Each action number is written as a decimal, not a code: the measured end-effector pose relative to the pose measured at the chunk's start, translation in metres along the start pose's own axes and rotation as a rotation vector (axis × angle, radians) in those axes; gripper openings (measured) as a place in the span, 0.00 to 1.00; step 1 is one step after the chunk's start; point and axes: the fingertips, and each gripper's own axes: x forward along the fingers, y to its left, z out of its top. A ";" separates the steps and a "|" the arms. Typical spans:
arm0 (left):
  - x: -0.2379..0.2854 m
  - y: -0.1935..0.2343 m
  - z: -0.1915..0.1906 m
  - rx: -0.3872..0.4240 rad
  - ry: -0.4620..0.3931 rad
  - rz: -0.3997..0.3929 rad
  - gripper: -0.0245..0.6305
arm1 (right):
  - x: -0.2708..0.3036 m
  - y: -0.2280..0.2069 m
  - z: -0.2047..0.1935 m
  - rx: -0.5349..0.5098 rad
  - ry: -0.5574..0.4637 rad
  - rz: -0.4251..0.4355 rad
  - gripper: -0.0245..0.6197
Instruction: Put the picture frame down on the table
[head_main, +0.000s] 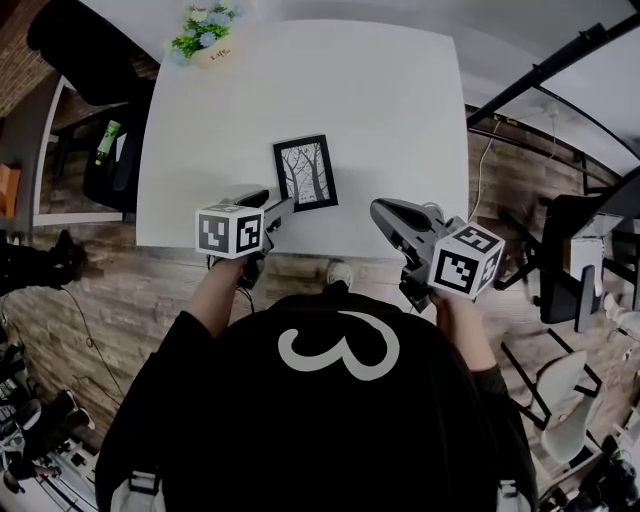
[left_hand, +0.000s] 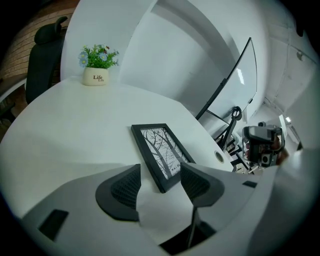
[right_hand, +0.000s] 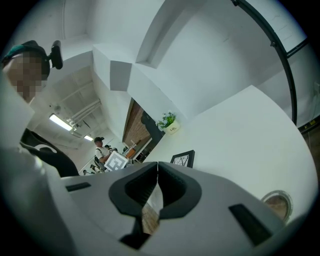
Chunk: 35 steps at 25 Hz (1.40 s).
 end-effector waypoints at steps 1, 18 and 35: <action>-0.004 -0.001 0.001 0.003 -0.002 0.002 0.41 | -0.001 0.003 -0.001 -0.006 0.003 -0.003 0.08; -0.103 -0.087 0.008 -0.015 -0.241 -0.357 0.11 | -0.010 0.078 -0.031 -0.035 -0.037 0.018 0.07; -0.241 -0.160 -0.094 0.107 -0.379 -0.608 0.06 | -0.032 0.207 -0.126 -0.107 -0.082 0.050 0.07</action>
